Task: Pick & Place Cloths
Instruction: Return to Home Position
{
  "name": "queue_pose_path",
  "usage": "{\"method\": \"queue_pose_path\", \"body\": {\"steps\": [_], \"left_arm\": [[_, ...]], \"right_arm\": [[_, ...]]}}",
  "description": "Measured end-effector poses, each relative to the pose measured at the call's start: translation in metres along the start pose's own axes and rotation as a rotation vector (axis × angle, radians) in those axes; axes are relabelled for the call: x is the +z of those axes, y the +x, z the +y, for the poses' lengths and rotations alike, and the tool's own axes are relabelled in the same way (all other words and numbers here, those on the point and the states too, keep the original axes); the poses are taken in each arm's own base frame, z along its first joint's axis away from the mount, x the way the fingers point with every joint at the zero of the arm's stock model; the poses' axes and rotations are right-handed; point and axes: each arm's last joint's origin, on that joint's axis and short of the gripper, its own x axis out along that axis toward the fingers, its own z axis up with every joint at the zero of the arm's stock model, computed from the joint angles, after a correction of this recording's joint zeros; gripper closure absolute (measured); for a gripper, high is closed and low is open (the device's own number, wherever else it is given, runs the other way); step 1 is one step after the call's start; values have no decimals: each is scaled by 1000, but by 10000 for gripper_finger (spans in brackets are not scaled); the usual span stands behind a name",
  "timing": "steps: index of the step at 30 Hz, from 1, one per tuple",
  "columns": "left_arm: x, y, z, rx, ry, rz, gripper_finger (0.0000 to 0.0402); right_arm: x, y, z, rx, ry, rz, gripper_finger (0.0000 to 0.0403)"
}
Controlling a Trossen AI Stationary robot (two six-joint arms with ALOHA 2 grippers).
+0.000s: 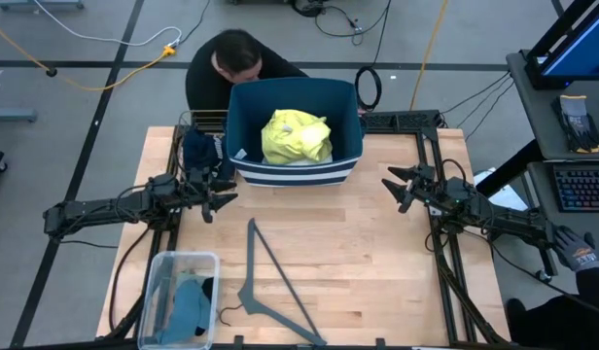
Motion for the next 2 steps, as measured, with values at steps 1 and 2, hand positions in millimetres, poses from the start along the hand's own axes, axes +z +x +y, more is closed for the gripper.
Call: {"method": "queue_pose_path", "body": {"steps": [1,2], "left_arm": [[0,0,0,0,0,0,201],[0,0,0,0,0,0,201]], "right_arm": [[0,0,0,0,0,0,135],[0,0,0,0,0,0,135]]}}
